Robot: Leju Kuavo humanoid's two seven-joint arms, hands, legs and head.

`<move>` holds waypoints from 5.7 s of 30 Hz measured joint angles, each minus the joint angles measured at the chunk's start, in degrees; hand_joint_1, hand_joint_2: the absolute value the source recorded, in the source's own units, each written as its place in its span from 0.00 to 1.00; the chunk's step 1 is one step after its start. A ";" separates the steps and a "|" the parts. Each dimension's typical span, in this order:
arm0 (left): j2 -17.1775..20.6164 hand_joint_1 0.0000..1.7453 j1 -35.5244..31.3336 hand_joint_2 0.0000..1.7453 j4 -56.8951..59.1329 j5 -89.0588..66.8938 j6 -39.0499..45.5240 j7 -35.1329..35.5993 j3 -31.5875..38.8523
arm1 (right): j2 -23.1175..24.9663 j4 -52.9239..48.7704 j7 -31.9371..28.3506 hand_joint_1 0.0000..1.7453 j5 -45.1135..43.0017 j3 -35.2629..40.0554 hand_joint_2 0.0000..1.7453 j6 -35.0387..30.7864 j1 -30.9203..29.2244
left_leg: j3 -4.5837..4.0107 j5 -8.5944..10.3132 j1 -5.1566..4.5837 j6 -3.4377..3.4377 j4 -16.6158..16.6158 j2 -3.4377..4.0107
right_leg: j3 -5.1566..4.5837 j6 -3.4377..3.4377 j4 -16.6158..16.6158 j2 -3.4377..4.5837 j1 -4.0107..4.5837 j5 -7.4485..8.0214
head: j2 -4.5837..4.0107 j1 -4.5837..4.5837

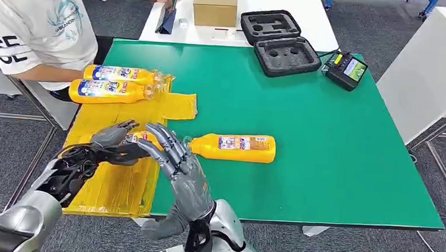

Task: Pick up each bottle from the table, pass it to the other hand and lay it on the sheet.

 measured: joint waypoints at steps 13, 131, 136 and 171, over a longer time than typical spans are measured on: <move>-0.02 0.00 -1.44 0.00 1.88 12.79 -10.66 -5.33 5.18 | -0.20 2.29 0.33 0.00 0.81 0.00 0.00 -0.94 0.04 | 0.38 0.00 0.00 0.00 0.00 -0.07 | 0.37 0.02 -0.01 -0.04 0.00 -0.04 | 0.00 0.00; -7.72 0.00 30.84 1.00 -36.46 73.85 14.12 -15.84 18.18 | -0.96 28.15 -1.75 1.00 -23.56 -32.50 1.00 36.26 -15.36 | -0.57 0.04 -0.02 0.07 0.08 -0.05 | -0.57 0.05 -0.01 -0.04 -0.01 0.02 | 0.00 -0.02; -7.80 0.00 31.22 1.00 -37.11 73.85 13.40 -15.54 18.05 | -0.98 27.21 -1.75 1.00 -23.93 -31.98 1.00 36.17 -14.99 | -0.57 0.04 -0.01 0.06 0.08 -0.04 | -0.58 0.05 0.00 -0.03 -0.01 0.02 | 0.00 0.00; -8.24 1.00 26.15 1.00 -44.76 74.97 -0.74 -7.43 -5.64 | 4.26 43.06 -1.44 1.00 -25.51 -20.17 1.00 36.98 -10.58 | -0.61 0.03 -0.01 0.06 0.08 -0.05 | -0.65 0.05 -0.01 -0.04 -0.01 0.02 | 0.00 0.00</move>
